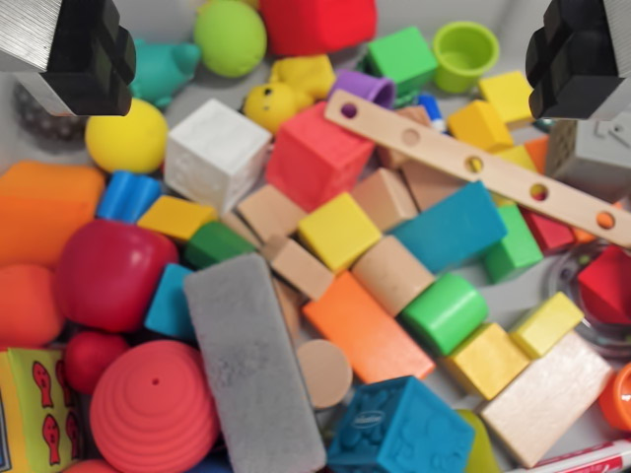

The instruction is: Pick an object from the bin

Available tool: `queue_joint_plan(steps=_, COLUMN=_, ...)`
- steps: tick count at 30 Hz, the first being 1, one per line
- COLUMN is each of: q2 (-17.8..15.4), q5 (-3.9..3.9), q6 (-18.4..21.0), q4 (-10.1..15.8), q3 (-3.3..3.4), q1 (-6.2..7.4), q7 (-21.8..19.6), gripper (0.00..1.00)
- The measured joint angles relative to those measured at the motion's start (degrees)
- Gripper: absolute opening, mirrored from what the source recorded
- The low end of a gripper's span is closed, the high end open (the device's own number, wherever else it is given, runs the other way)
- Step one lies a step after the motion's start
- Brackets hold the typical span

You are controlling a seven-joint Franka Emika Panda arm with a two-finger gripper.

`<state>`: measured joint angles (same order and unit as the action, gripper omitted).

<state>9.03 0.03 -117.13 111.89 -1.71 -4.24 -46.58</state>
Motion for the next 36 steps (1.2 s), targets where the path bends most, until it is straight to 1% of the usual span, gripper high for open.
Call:
queue_joint_plan(steps=19, q2=0.09, q5=0.0, q6=-0.02, q4=0.03, q3=0.0, q1=0.08, q7=-0.54, gripper=1.0)
queue_joint_plan(steps=29, q2=0.8, q5=0.03, q6=-0.91, q4=0.19, q3=0.0, q1=0.54, q7=-3.13, gripper=1.0)
queue_joint_plan(steps=36, q2=1.59, q5=0.07, q6=-2.09, q4=0.43, q3=0.0, q1=1.12, q7=-6.12, gripper=1.0)
